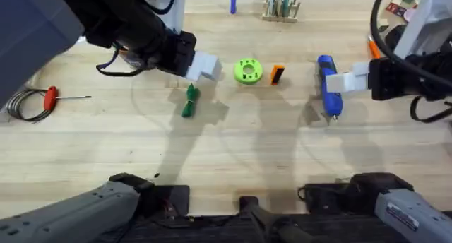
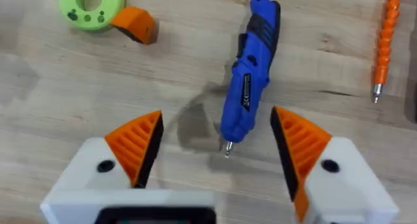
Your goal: Pick up the gripper from the table and insert it into the empty holder that is missing its gripper. Then pick up a screw, insert it into the mounting hole, and use the screwdriver to tighten it. Finally, clean up the table by picking up the vegetable and placing it into the bucket.
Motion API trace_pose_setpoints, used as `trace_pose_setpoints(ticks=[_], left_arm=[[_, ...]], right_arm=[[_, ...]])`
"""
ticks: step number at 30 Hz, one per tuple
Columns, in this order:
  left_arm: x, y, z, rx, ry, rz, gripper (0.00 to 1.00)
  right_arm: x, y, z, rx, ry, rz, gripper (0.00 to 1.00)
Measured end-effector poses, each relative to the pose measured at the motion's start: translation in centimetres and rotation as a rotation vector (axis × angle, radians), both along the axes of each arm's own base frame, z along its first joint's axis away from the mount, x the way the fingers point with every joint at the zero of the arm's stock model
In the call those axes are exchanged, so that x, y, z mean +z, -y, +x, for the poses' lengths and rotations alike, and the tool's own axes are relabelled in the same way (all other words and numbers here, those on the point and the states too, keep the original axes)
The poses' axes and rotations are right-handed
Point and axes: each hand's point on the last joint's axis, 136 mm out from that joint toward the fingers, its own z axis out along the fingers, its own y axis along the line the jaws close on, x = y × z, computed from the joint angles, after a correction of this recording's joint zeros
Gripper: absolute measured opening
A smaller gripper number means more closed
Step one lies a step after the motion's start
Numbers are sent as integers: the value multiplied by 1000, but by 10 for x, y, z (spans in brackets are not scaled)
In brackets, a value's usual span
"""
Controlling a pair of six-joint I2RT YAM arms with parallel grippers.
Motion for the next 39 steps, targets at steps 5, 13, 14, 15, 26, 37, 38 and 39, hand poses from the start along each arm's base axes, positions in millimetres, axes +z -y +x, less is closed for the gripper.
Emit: trace_pose_setpoints(ticks=[5, 13, 14, 15, 26, 37, 38, 39], left_arm=[[0, 0, 0, 0, 0, 0, 985], [-1, -1, -3, 0, -11, 4, 985], [-2, -2, -5, 0, -24, 8, 985], [-4, -3, -9, 0, -41, 14, 985], [-1, -1, -3, 0, -13, 5, 986], [21, 4, 46, 11, 221, -1, 986], [24, 4, 50, 3, 252, -3, 986], [26, 5, 53, -8, 285, -3, 986]], right_arm=[[0, 0, 0, 0, 0, 0, 991], [0, 0, 0, 0, 0, 0, 991], [0, 0, 0, 0, 0, 0, 991], [0, 0, 0, 0, 0, 0, 991], [0, 0, 0, 0, 0, 0, 990], [0, 0, 0, 0, 0, 0, 991], [0, 0, 0, 0, 0, 0, 991], [0, 0, 0, 0, 0, 0, 991]])
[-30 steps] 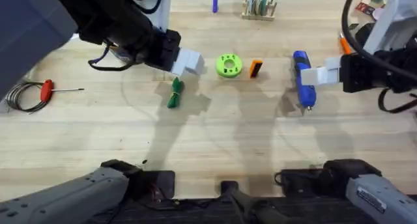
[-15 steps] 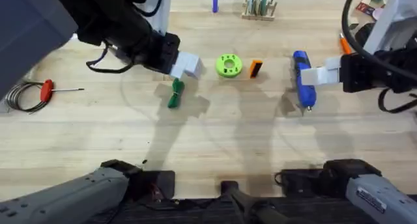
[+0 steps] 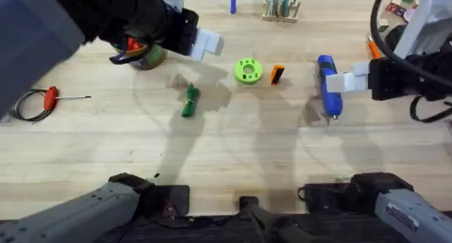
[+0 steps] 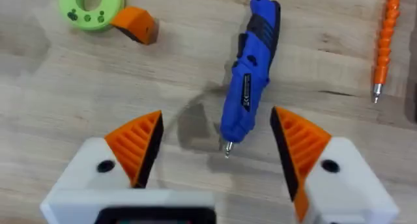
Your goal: Pick up the gripper from the table and insert it into the empty holder that is missing its gripper. Then pick up a screw, insert it into the mounting hole, and use the screwdriver to tighten it. Finally, clean up the table by picking up the vegetable and placing it into the bucket.
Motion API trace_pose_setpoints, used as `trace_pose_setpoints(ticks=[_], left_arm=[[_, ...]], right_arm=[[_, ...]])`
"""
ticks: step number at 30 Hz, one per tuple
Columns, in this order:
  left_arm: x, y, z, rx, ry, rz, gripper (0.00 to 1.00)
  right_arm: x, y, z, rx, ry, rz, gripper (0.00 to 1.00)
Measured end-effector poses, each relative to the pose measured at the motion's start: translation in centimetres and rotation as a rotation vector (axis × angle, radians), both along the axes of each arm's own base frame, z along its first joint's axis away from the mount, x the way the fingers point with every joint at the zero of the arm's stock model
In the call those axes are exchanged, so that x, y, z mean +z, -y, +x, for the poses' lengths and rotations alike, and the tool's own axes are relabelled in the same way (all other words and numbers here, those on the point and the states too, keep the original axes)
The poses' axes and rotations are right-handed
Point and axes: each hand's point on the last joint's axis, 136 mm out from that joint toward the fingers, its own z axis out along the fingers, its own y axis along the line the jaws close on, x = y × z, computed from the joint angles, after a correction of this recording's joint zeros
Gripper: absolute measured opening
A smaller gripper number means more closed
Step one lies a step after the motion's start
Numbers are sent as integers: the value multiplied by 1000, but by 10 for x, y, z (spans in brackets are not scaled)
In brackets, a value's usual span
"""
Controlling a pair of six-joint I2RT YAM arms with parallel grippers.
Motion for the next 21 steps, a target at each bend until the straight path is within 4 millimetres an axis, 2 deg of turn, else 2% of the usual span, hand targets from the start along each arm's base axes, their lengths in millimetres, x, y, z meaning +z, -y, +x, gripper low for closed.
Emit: trace_pose_setpoints(ticks=[3, 6, 11, 17, 21], left_arm=[[10, 0, 6, -26, 113, -3, 986], [17, -3, 3, -37, 218, -18, 986], [23, -26, -4, 13, 399, -61, 986], [12, -51, -28, 34, 539, -147, 986], [7, -55, -49, 3, 625, -206, 986]], right_arm=[[0, 0, 0, 0, 0, 0, 991], [0, 0, 0, 0, 0, 0, 991], [0, 0, 0, 0, 0, 0, 991], [0, 0, 0, 0, 0, 0, 991], [0, 0, 0, 0, 0, 0, 991]])
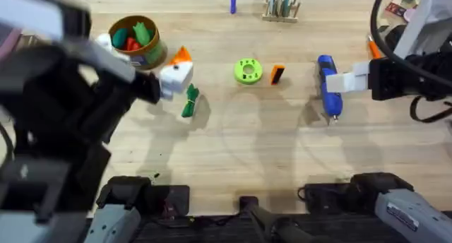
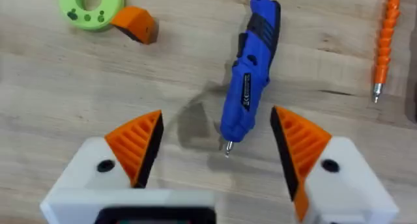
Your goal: Pick up the gripper from the table and insert it into the empty holder that is missing its gripper. Then pick up a screw, insert it into the mounting hole, and use the screwdriver to tighten it. Finally, clean up the table by picking up the vegetable and placing it into the bucket.
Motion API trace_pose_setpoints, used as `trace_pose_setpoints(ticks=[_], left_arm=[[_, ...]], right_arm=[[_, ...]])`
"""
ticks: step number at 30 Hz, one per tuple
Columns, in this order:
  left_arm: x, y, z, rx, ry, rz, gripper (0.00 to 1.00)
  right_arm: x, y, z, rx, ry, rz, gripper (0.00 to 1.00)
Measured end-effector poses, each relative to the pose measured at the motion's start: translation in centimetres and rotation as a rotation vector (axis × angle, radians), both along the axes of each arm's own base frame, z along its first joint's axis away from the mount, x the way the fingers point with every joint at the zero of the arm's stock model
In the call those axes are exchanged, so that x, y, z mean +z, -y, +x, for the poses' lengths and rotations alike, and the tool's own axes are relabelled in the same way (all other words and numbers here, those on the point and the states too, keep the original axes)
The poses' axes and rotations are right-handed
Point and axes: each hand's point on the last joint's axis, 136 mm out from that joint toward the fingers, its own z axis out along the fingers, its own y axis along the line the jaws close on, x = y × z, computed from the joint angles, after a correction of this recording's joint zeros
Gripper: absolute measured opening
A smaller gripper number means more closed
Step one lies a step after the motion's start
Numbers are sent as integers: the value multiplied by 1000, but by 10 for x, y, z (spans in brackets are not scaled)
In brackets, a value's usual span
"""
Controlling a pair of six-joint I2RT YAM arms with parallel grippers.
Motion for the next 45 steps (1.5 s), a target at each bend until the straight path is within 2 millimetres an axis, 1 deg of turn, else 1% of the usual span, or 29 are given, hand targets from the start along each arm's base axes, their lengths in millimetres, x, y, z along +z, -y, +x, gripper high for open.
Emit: trace_pose_setpoints(ticks=[3, 9, 15, 17, 22, 28, 30, 36, 45], left_arm=[[-1, 6, -16, -58, 76, -24, 986], [-16, 37, -48, -263, 184, -60, 986], [-39, 66, -78, -478, 214, -100, 986], [-42, 72, -84, -517, 201, -138, 986], [-46, 79, -94, -566, 132, -258, 986], [-58, 90, -108, -657, 53, -316, 986], [-63, 93, -113, -689, 34, -314, 985], [-64, 100, -126, -794, 83, -249, 985], [-64, 102, -132, -835, 113, -217, 986]], right_arm=[[0, 0, 0, 0, 0, 0, 991], [0, 0, 0, 0, 0, 0, 991], [0, 0, 0, 0, 0, 0, 991], [0, 0, 0, 0, 0, 0, 991], [0, 0, 0, 0, 0, 0, 991], [0, 0, 0, 0, 0, 0, 991], [0, 0, 0, 0, 0, 0, 991], [0, 0, 0, 0, 0, 0, 991], [0, 0, 0, 0, 0, 0, 991]])
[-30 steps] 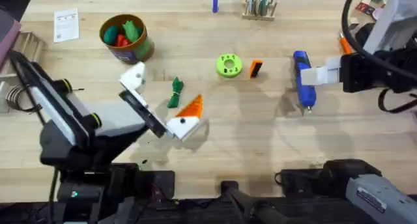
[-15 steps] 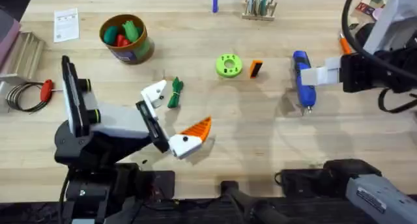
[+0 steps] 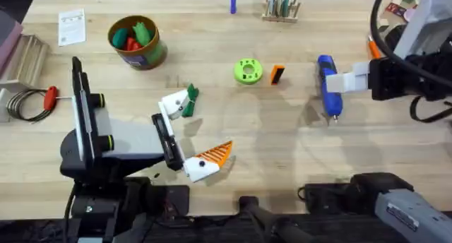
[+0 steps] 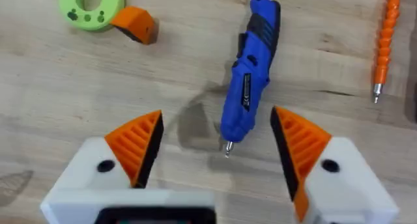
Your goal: Pick up the gripper from the table and insert it into the empty holder that is missing its gripper. Then pick up a screw, insert it into the mounting hole, and use the screwdriver to tighten it. Finally, clean up the table by picking up the vegetable and placing it into the bucket.
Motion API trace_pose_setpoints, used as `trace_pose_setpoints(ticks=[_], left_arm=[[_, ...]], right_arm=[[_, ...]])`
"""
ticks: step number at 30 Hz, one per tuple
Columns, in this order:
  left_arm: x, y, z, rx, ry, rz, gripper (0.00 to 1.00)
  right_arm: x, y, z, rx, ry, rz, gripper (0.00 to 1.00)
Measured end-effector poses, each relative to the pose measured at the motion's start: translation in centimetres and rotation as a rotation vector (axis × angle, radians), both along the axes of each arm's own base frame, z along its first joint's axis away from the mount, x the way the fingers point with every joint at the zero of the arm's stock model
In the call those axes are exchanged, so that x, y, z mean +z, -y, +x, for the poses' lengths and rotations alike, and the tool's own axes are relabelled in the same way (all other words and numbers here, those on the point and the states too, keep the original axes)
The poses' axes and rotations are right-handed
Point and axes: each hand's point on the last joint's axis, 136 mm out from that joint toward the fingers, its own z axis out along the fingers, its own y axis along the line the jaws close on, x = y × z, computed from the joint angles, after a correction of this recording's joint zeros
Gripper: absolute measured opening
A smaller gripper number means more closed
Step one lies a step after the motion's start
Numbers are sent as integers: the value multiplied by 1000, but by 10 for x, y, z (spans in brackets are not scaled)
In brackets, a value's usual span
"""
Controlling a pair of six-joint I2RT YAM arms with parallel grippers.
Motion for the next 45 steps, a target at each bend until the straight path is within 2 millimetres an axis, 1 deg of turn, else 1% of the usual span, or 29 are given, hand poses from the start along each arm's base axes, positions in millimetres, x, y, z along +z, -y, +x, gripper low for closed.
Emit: trace_pose_setpoints(ticks=[40, 45], left_arm=[[0, 0, -1, -3, 1, 1, 985], [0, 0, 0, -3, 1, 1, 985]], right_arm=[[0, 0, 0, 0, 1, 0, 992], [6, -4, 8, -1, 42, 30, 991]])
